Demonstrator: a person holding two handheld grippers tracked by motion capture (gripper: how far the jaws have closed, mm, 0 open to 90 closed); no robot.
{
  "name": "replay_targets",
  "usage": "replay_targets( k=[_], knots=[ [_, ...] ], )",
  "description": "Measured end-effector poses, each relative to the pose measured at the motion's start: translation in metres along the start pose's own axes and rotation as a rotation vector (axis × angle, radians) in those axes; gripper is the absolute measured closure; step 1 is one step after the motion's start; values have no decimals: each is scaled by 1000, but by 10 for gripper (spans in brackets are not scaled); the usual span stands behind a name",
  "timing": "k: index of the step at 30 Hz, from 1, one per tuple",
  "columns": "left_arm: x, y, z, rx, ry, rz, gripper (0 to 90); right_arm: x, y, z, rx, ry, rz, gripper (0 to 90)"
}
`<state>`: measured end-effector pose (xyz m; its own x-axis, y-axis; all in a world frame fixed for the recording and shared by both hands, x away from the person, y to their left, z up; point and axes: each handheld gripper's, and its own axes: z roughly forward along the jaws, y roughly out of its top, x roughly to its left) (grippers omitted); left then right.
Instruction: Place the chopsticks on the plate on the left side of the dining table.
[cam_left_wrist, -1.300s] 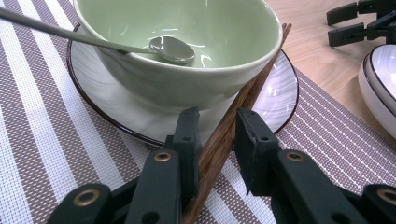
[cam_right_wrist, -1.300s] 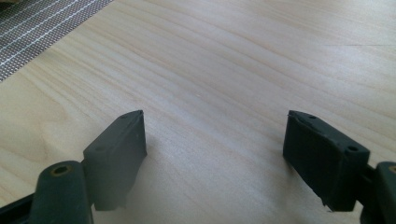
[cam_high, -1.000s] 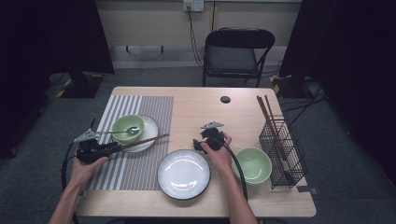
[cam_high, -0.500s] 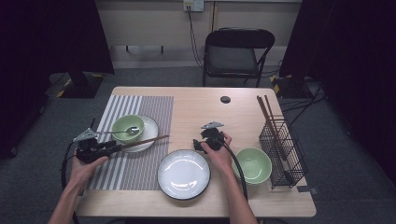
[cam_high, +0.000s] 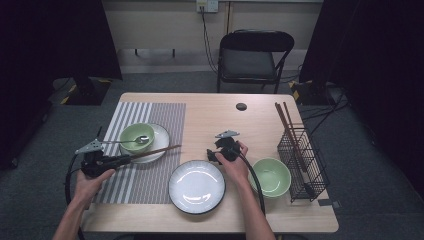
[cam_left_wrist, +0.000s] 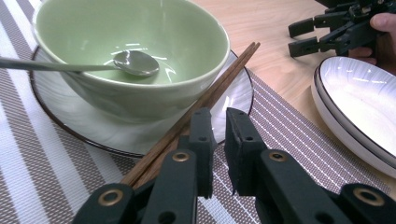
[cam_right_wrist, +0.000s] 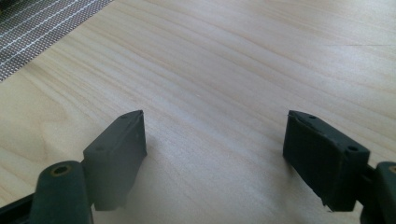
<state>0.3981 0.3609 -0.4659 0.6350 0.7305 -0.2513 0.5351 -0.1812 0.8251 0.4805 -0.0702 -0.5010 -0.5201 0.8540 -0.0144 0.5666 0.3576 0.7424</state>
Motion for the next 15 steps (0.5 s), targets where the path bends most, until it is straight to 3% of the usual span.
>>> replay_targets(
  k=[11, 15],
  knots=[
    [6, -7, 8, 56, 38, 5, 811, 0, 0, 0, 0, 0, -1, 207],
    [7, -8, 8, 54, 49, -2, 806, 0, 0, 0, 0, 0, 0, 207]
  ],
)
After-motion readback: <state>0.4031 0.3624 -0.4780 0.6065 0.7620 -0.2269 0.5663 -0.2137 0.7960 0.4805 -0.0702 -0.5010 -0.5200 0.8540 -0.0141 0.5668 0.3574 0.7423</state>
